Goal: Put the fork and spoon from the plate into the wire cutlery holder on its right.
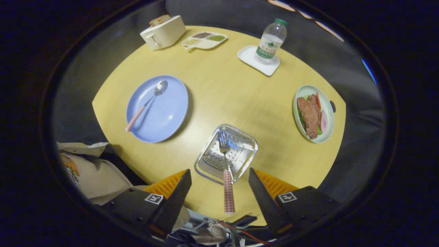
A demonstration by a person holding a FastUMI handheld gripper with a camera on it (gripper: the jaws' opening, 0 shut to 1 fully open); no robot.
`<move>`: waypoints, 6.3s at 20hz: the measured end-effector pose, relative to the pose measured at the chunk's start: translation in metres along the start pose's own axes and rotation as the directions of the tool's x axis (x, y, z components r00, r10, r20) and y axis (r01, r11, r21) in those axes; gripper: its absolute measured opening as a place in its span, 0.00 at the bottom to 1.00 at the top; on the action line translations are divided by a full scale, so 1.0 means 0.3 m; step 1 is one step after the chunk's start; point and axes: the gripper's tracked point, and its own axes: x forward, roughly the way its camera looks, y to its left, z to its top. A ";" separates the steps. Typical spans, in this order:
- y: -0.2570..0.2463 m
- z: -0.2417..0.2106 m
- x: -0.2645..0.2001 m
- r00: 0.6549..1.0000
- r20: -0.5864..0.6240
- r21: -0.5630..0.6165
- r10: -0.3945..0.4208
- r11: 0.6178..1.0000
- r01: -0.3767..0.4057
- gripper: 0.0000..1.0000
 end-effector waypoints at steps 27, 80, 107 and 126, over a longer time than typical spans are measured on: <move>0.568 0.257 0.189 0.827 0.515 0.330 -0.226 0.943 0.051 0.98; 0.199 -0.024 -0.033 0.952 0.300 0.072 -0.065 0.996 0.045 0.13; -0.113 -0.136 -0.112 0.980 -0.198 -0.165 0.004 0.986 -0.037 0.14; -0.044 -0.030 -0.154 0.998 0.052 0.033 0.030 0.999 -0.032 0.88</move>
